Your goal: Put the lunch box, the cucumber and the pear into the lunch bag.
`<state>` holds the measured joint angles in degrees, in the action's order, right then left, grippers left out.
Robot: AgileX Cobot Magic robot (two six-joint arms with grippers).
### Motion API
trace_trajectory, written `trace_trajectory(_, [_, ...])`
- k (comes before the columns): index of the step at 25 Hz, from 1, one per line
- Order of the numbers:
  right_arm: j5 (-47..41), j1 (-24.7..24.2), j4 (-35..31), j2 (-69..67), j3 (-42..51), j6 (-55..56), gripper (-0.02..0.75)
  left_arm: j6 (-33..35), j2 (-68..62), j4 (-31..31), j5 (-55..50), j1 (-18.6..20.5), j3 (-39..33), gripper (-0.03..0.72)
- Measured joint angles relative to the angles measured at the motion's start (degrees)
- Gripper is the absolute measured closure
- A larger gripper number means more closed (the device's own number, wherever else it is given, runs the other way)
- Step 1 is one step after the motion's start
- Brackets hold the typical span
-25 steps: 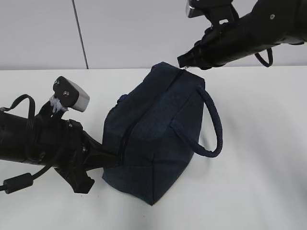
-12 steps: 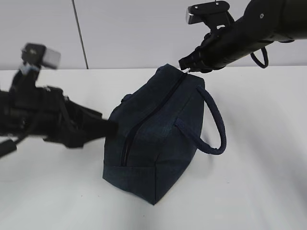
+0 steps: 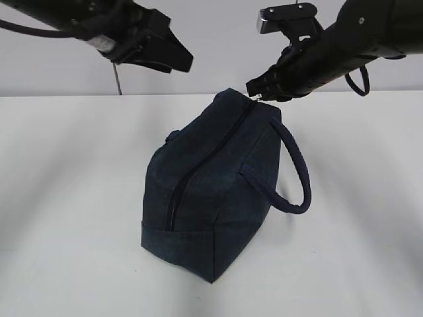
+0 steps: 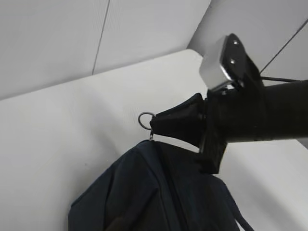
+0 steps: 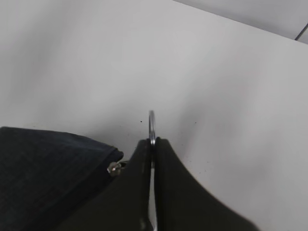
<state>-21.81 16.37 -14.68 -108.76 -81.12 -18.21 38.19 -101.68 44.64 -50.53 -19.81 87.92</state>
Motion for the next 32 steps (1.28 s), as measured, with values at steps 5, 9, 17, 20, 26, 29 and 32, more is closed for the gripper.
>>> trace_trajectory(5, [-0.2,0.0,-0.1,0.0,0.0,-0.1,0.732,-6.4,-10.1,-5.2,-3.3,-1.8,11.3,0.404])
trace_trajectory(9, [-0.2,0.0,-0.1,0.0,0.0,-0.1,0.732,-7.7,-12.6,-5.3,-4.3,-3.3,14.9,0.408])
trace_trajectory(17, [-0.3,-0.1,-0.5,0.0,0.0,-0.1,0.732,-9.0,-14.7,-5.9,-4.3,-5.5,15.3,0.408])
trace_trajectory(20, [-0.3,-0.1,-0.7,0.0,0.0,-0.1,0.732,-9.2,-15.9,-6.2,-4.5,-5.6,15.3,0.447])
trace_trajectory(26, [-0.3,-0.1,-2.4,0.0,0.0,-0.2,0.732,-9.2,-17.0,-6.2,-4.6,-5.7,15.4,0.665])
trace_trajectory(29, [-0.3,-0.1,-2.7,-0.4,-0.1,-0.2,0.732,-8.7,-16.7,-6.8,-4.4,-5.8,15.6,0.671])
trace_trajectory(32, [-0.5,-0.3,-3.4,-2.1,-0.2,-0.2,0.732,-8.4,-15.5,-8.3,-3.9,-5.8,15.6,0.671])
